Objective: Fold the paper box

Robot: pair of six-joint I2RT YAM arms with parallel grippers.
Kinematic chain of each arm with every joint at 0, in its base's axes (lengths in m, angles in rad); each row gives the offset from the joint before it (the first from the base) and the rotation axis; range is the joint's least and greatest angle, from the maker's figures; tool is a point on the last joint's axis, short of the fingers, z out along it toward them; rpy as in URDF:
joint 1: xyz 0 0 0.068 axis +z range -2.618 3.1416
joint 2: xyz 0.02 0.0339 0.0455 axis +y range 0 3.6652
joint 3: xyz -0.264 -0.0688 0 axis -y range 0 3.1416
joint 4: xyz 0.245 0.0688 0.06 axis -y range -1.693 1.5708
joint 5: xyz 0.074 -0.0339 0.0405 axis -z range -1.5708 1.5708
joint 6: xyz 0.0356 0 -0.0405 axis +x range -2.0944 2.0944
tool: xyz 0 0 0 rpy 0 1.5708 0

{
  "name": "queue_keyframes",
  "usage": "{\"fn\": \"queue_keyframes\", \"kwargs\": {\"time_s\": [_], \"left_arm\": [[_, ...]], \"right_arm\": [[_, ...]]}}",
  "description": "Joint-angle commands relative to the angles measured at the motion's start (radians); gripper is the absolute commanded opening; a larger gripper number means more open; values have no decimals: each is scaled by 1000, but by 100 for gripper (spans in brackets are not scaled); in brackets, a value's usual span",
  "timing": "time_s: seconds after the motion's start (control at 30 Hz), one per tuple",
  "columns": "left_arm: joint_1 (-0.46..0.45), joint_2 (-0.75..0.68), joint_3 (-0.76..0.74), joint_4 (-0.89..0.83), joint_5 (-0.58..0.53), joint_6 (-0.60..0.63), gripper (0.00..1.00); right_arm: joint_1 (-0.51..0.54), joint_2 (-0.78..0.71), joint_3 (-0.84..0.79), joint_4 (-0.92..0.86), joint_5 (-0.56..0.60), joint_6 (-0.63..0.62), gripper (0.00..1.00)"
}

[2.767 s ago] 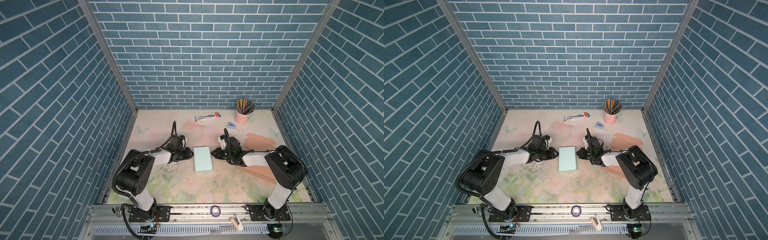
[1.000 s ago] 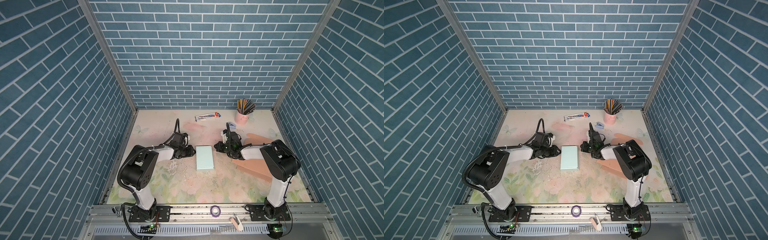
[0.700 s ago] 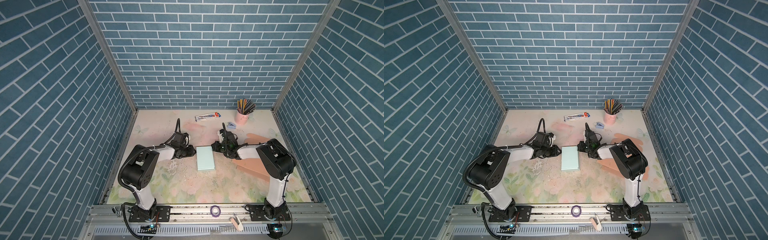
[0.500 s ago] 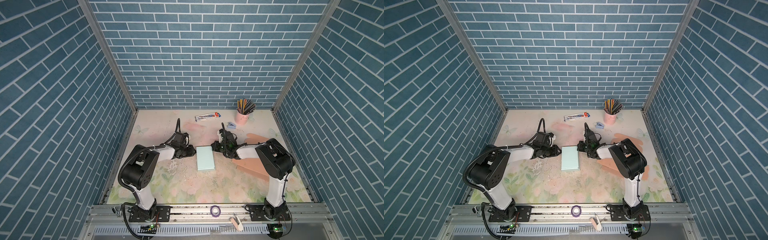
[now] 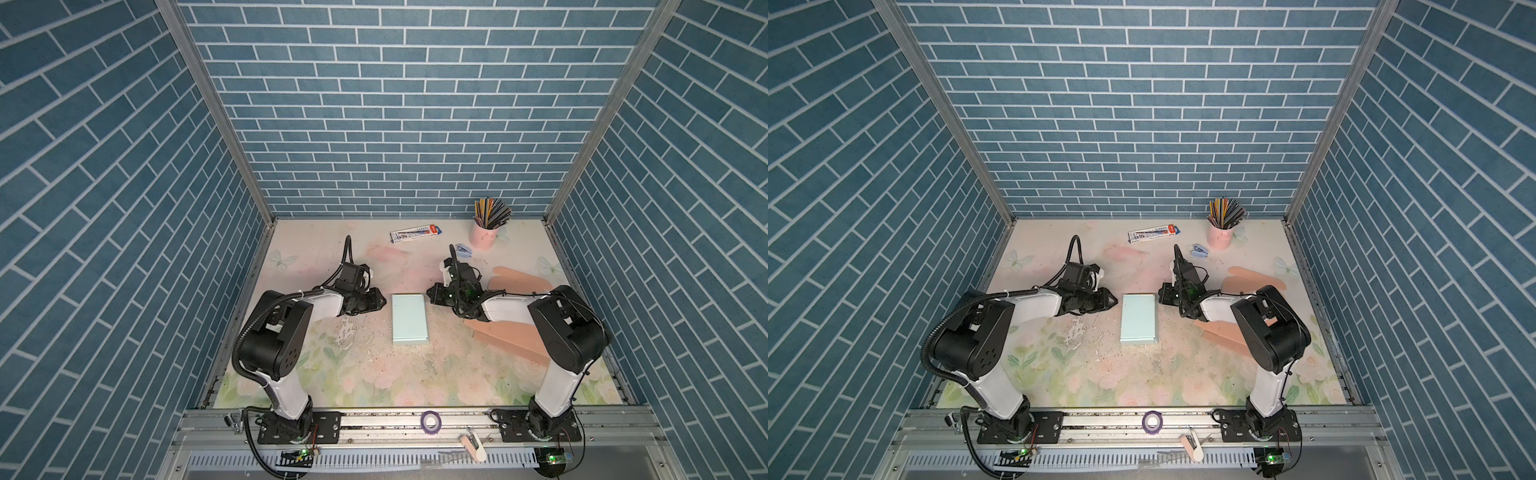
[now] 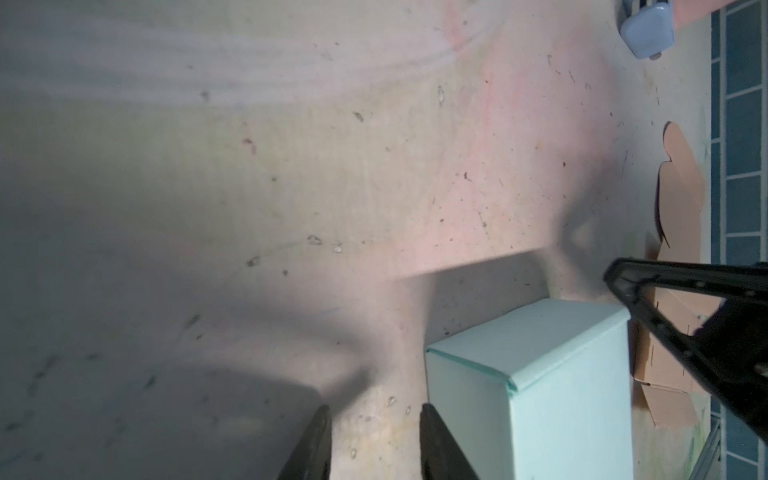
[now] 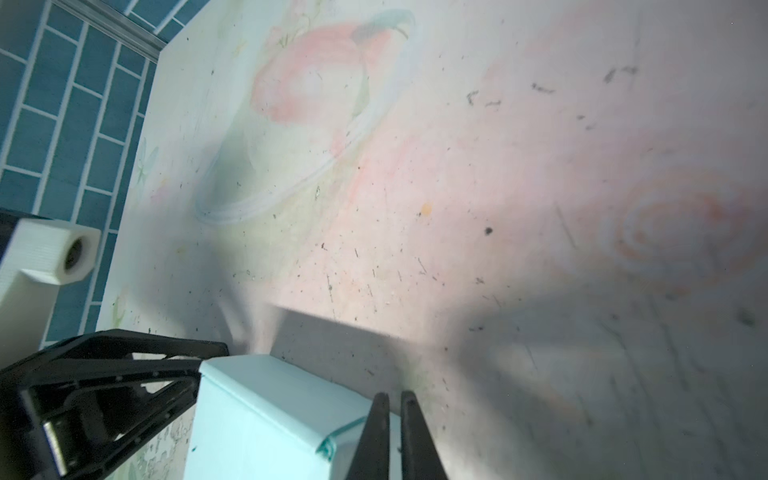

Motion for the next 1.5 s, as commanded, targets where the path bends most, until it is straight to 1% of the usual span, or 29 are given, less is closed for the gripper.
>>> {"fn": "queue_keyframes", "kwargs": {"time_s": [0.0,0.17,0.27,0.4,0.53,0.67,0.87,1.2,1.47], "left_arm": [[18,-32,-31,-52,-18,26,38],[9,-97,-97,-64,-20,21,38],[-22,-156,-153,-79,-31,9,38],[-85,-241,-213,-128,-74,-8,37],[-122,-326,-262,-160,-101,-41,37],[-174,-351,-271,-170,-117,-68,36],[-230,-317,-259,-136,-132,-102,35],[-295,-270,-249,-87,-151,-143,34],[-339,-244,-237,-59,-154,-169,33]], "right_arm": [[-11,-65,-14,-63,28,-47,10],[-7,-149,-69,-111,21,-46,10],[1,-225,-136,-141,21,-39,10],[44,-318,-201,-228,33,-31,10],[102,-408,-270,-293,52,5,10],[154,-447,-314,-319,73,39,10],[196,-417,-331,-283,90,60,9],[250,-296,-281,-200,89,70,9],[288,-249,-240,-193,87,62,8]]}}
